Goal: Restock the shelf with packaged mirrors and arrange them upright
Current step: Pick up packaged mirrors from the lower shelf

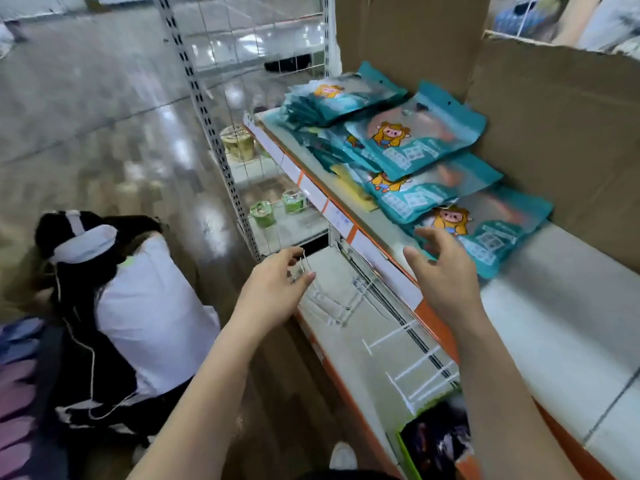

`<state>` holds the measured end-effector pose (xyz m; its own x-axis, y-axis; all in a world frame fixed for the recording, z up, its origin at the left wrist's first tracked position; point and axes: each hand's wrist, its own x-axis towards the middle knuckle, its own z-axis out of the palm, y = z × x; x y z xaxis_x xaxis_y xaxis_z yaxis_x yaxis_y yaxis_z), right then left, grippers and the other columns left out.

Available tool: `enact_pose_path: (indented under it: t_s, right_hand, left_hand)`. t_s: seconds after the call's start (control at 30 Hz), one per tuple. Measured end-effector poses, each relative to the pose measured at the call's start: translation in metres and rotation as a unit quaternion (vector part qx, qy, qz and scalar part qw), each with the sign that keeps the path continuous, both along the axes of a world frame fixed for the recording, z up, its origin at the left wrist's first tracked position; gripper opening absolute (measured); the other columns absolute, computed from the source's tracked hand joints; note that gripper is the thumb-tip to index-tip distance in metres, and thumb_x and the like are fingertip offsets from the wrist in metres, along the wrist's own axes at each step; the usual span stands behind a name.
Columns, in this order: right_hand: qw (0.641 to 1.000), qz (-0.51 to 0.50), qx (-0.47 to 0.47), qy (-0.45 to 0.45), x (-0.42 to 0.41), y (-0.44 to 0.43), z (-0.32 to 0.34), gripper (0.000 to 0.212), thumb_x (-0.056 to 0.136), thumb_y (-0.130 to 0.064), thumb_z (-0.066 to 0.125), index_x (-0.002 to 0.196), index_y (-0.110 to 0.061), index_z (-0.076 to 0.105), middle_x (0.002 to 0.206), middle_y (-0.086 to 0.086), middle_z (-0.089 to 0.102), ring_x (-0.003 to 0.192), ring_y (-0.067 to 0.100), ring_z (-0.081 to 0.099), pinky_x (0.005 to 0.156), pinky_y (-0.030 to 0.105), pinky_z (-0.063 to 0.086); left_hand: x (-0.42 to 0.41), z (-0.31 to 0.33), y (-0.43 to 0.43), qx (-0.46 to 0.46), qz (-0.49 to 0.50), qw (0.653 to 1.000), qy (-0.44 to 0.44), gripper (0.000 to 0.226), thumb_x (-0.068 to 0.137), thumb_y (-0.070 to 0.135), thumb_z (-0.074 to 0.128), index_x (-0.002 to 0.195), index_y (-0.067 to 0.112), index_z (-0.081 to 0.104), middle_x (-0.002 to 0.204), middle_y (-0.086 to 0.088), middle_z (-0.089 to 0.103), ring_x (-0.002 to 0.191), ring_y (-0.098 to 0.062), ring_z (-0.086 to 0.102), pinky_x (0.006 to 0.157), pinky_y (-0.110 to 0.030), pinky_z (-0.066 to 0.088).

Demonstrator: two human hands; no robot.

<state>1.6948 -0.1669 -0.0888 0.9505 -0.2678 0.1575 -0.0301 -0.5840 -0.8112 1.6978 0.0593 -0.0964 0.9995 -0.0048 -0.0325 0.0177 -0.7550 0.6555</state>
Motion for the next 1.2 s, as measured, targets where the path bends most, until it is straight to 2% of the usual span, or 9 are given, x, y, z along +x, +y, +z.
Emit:
enact_pose_path:
  t_s: [0.07, 0.23, 0.4, 0.53, 0.63, 0.77, 0.9, 1.07, 1.2]
  right_hand:
    - [0.999, -0.031, -0.005, 0.014, 0.024, -0.004, -0.003, 0.034, 0.089, -0.019, 0.060, 0.122, -0.014, 0.057, 0.121, 0.002, 0.059, 0.113, 0.018, 0.053, 0.088, 0.023, 0.035]
    - [0.998, -0.051, -0.004, 0.044, 0.063, -0.011, -0.008, 0.034, 0.089, -0.023, 0.060, 0.123, -0.016, 0.056, 0.123, 0.003, 0.059, 0.113, 0.021, 0.053, 0.091, 0.033, 0.041]
    - [0.990, -0.116, -0.048, 0.066, 0.105, -0.013, -0.004, 0.033, 0.089, -0.025, 0.060, 0.121, -0.016, 0.058, 0.122, 0.009, 0.053, 0.116, 0.029, 0.047, 0.088, 0.030, 0.036]
    - [0.976, -0.183, -0.088, 0.080, 0.143, -0.020, 0.001, 0.030, 0.090, -0.029, 0.057, 0.118, -0.019, 0.059, 0.125, 0.010, 0.054, 0.118, 0.032, 0.046, 0.099, 0.040, 0.039]
    - [0.960, -0.229, -0.123, 0.100, 0.174, -0.022, 0.001, 0.034, 0.089, -0.033, 0.057, 0.120, -0.020, 0.058, 0.125, 0.012, 0.056, 0.116, 0.034, 0.051, 0.098, 0.045, 0.041]
    - [0.936, -0.282, -0.126, 0.167, 0.200, -0.016, -0.003, 0.042, 0.085, -0.035, 0.056, 0.122, -0.015, 0.054, 0.118, 0.019, 0.056, 0.110, 0.037, 0.050, 0.094, 0.046, 0.043]
    - [0.914, -0.357, -0.128, 0.147, 0.246, 0.006, 0.010, 0.048, 0.085, -0.030, 0.066, 0.124, -0.006, 0.052, 0.110, 0.027, 0.055, 0.106, 0.042, 0.047, 0.091, 0.047, 0.040]
    - [0.897, -0.397, -0.122, 0.154, 0.273, 0.029, 0.002, 0.055, 0.084, -0.029, 0.069, 0.127, -0.001, 0.050, 0.112, 0.029, 0.054, 0.105, 0.044, 0.046, 0.092, 0.049, 0.038]
    - [0.900, -0.404, -0.094, 0.135, 0.295, 0.034, 0.004, 0.058, 0.082, -0.025, 0.071, 0.127, 0.002, 0.049, 0.109, 0.028, 0.055, 0.102, 0.042, 0.046, 0.091, 0.050, 0.038]
  left_hand:
    - [0.029, 0.002, -0.001, -0.004, -0.009, 1.000, -0.001, 0.042, 0.089, 0.030, 0.060, 0.128, 0.016, 0.053, 0.122, -0.003, 0.061, 0.114, -0.017, 0.056, 0.099, -0.035, 0.045]
    - [0.086, 0.004, -0.007, -0.021, -0.017, 1.000, -0.005, 0.036, 0.089, 0.030, 0.060, 0.122, 0.016, 0.058, 0.115, -0.003, 0.063, 0.107, -0.019, 0.059, 0.095, -0.038, 0.047]
    - [0.149, 0.020, -0.015, -0.001, -0.057, 0.997, -0.055, 0.035, 0.091, 0.028, 0.058, 0.123, 0.014, 0.058, 0.124, -0.002, 0.060, 0.118, -0.017, 0.052, 0.092, -0.022, 0.034]
    - [0.214, 0.035, -0.013, 0.004, -0.075, 0.992, -0.101, 0.033, 0.092, 0.028, 0.056, 0.122, 0.013, 0.059, 0.125, -0.004, 0.060, 0.120, -0.019, 0.049, 0.095, -0.025, 0.033]
    - [0.274, 0.039, -0.014, -0.006, -0.089, 0.989, -0.121, 0.033, 0.093, 0.033, 0.054, 0.121, 0.018, 0.059, 0.123, -0.002, 0.060, 0.117, -0.019, 0.051, 0.093, -0.028, 0.038]
    - [0.337, 0.050, -0.021, -0.020, -0.163, 0.980, -0.111, 0.032, 0.093, 0.036, 0.052, 0.121, 0.023, 0.058, 0.121, 0.001, 0.059, 0.110, -0.018, 0.056, 0.092, -0.032, 0.044]
    - [0.408, 0.070, -0.010, -0.022, -0.197, 0.966, -0.167, 0.028, 0.092, 0.033, 0.055, 0.116, 0.020, 0.061, 0.114, -0.004, 0.061, 0.105, -0.023, 0.056, 0.089, -0.035, 0.045]
    - [0.486, 0.065, -0.007, 0.076, -0.224, 0.956, -0.175, 0.036, 0.090, 0.034, 0.055, 0.120, 0.013, 0.059, 0.119, -0.016, 0.055, 0.114, -0.036, 0.044, 0.096, -0.044, 0.037]
    - [0.534, 0.065, -0.028, 0.193, -0.282, 0.935, -0.098, 0.054, 0.089, 0.051, 0.046, 0.133, 0.020, 0.043, 0.137, -0.015, 0.040, 0.129, -0.036, 0.034, 0.105, -0.045, 0.031]
